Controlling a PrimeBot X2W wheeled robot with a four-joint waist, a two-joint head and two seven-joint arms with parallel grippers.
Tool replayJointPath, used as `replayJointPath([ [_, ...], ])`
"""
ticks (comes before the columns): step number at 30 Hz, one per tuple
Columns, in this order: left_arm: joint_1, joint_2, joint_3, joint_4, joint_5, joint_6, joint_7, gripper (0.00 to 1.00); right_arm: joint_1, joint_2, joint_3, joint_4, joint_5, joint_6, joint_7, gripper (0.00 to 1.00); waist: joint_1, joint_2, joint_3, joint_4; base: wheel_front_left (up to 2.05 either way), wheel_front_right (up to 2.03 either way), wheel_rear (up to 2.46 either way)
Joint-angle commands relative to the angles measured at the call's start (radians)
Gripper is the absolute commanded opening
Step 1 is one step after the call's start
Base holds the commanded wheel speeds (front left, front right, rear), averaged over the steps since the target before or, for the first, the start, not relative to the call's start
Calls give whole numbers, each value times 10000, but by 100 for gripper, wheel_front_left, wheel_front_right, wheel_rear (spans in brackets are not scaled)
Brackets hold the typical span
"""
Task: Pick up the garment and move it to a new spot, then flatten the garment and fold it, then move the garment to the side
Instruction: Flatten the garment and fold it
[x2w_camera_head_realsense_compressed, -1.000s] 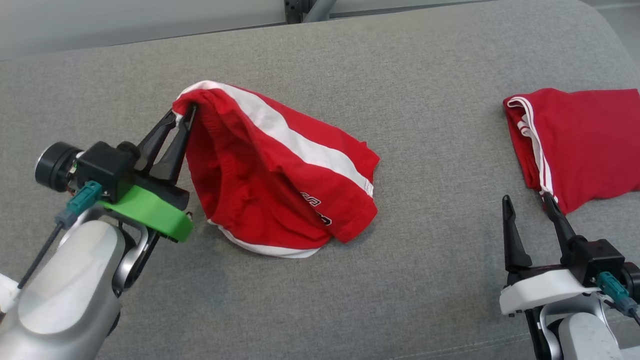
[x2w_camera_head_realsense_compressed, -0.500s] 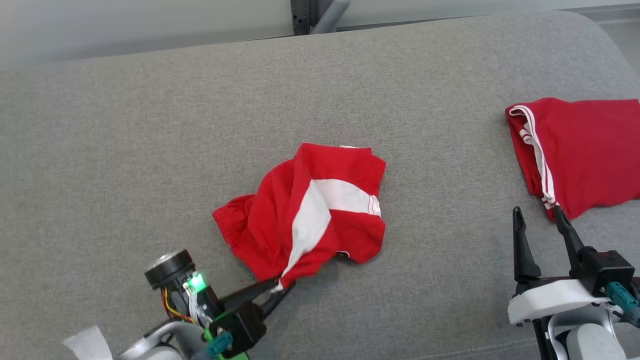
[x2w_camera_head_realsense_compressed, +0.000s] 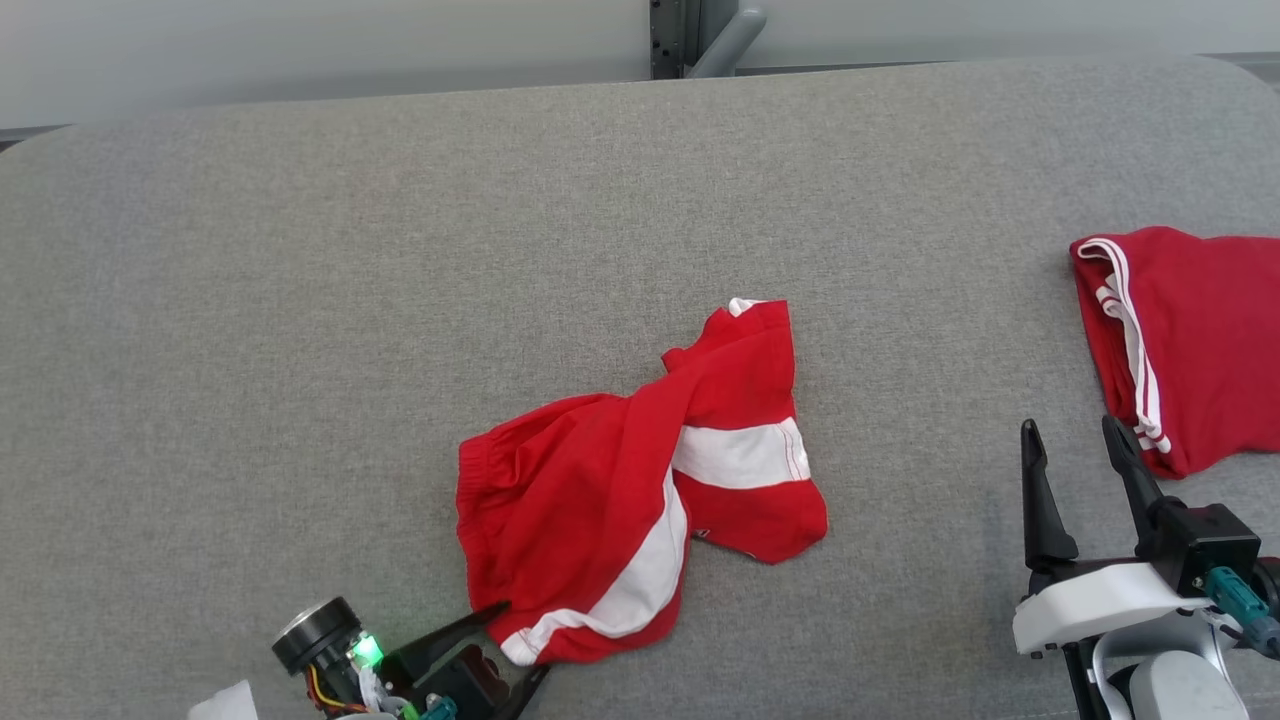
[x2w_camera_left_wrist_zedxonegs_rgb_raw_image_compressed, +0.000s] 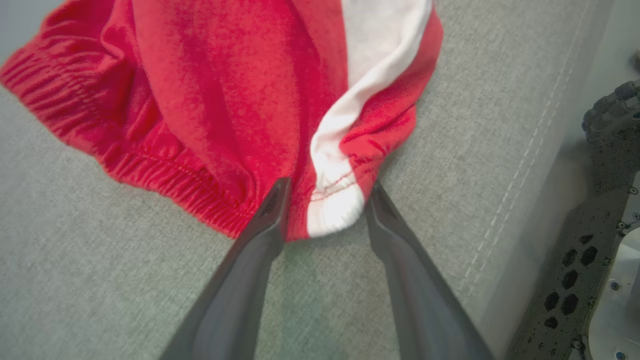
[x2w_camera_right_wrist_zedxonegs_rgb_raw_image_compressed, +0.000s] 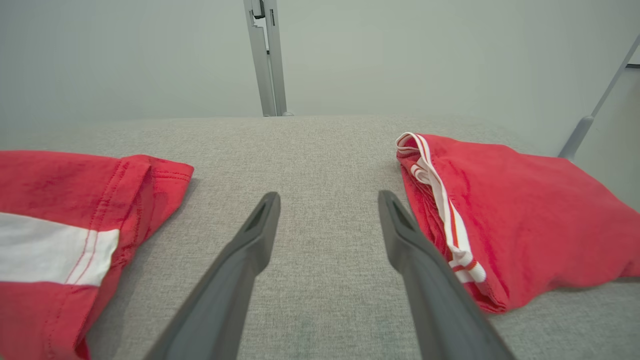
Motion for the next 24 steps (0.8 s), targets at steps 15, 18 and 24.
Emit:
replayJointPath([
  [15, 2799, 81, 2714, -1930, -4272, 1591, -690, 100, 546, -19, -185, -72, -240, -15, -25, 100, 0, 0, -528, 613, 0, 0, 0],
  [18, 2772, -18, 2848, -1989, -4532, 1457, -772, 100, 509, -24, -141, -64, -275, -15, -25, 100, 0, 0, -517, 683, 0, 0, 0],
  [24, 1959, -1052, 3084, -1041, -5554, 675, -723, 100, 225, -21, 44, -84, -311, -16, -25, 100, 0, 0, -293, 742, 0, 0, 0],
])
